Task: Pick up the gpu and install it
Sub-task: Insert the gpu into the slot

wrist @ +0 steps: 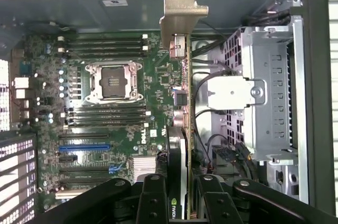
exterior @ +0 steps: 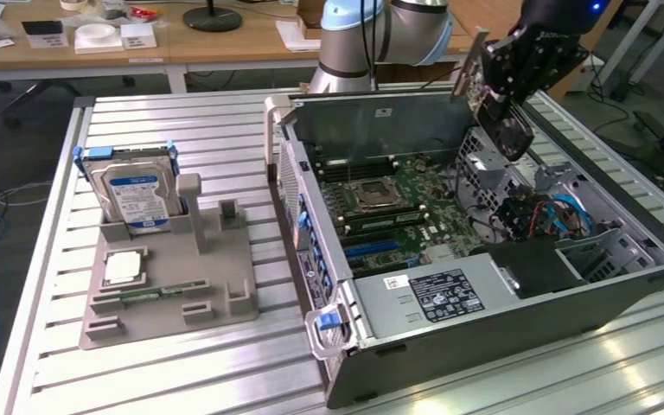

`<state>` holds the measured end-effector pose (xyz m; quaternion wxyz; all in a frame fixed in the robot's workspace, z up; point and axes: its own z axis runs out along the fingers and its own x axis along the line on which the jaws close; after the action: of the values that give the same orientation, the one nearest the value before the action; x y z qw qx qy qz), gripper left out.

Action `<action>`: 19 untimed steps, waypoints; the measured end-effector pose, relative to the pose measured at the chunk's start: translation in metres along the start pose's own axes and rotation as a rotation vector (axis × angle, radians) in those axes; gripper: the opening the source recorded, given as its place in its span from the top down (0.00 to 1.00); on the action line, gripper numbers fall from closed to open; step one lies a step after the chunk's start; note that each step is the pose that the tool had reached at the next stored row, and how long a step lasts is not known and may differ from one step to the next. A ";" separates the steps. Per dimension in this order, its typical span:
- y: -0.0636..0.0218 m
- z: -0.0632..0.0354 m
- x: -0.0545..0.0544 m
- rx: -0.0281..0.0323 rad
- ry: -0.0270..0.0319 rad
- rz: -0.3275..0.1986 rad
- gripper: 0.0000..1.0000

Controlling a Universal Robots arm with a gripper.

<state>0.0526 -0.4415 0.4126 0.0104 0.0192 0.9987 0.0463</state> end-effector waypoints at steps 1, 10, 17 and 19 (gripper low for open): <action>0.0000 0.0000 0.000 -0.0002 0.0014 -0.015 0.73; -0.0001 0.0007 0.000 -0.0026 0.0134 -0.143 0.73; -0.0001 0.0008 0.000 -0.0044 0.0226 -0.242 0.73; -0.0001 0.0009 0.000 -0.0051 0.0255 -0.273 0.73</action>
<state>0.0526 -0.4415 0.4117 0.0039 -0.1174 0.9920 0.0472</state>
